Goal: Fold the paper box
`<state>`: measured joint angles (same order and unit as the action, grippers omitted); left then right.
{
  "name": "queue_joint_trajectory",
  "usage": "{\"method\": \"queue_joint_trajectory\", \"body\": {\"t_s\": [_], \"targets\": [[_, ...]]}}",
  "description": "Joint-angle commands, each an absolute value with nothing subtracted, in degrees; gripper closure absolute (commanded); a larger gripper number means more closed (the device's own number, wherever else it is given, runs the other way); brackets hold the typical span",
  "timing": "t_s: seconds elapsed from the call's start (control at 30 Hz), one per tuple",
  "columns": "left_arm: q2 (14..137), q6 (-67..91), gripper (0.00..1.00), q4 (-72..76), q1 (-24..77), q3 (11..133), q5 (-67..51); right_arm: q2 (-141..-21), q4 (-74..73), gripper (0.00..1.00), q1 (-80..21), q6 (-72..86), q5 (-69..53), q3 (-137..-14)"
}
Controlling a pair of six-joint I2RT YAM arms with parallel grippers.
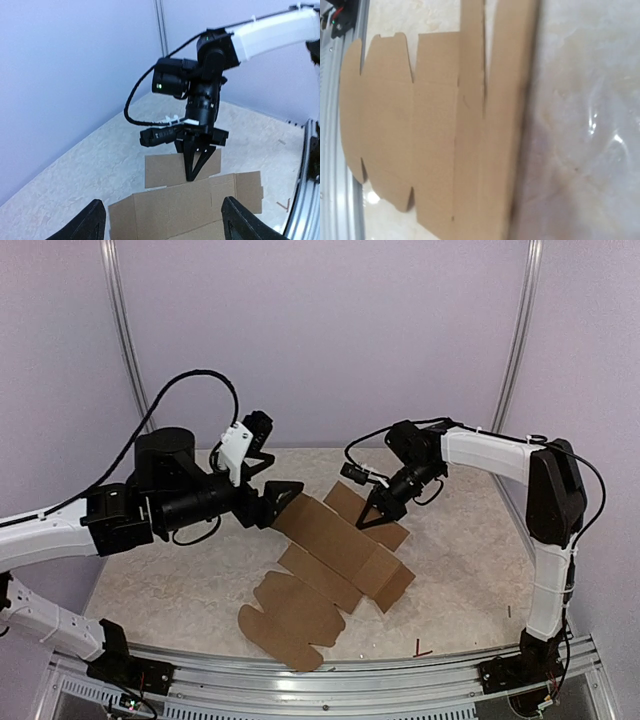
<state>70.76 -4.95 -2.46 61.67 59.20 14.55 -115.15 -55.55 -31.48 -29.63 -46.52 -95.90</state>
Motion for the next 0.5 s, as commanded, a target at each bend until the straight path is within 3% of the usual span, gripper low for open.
{"method": "queue_joint_trajectory", "body": {"t_s": [0.0,0.23,0.47], "targets": [[62.5,-0.4,0.22,-6.9,50.8,52.0,-6.4,-114.7,-58.7,0.97,-31.8,-36.3,-45.6,-97.1],[60.6,8.2,0.26,-1.6,32.6,45.0,-16.0,-111.9,-62.1,0.96,-34.3,-42.9,-45.0,-95.8],[73.0,4.6,0.34,-6.6,30.9,52.3,-28.7,-108.6,-62.3,0.95,-37.8,-45.1,-43.1,-93.5]]}}
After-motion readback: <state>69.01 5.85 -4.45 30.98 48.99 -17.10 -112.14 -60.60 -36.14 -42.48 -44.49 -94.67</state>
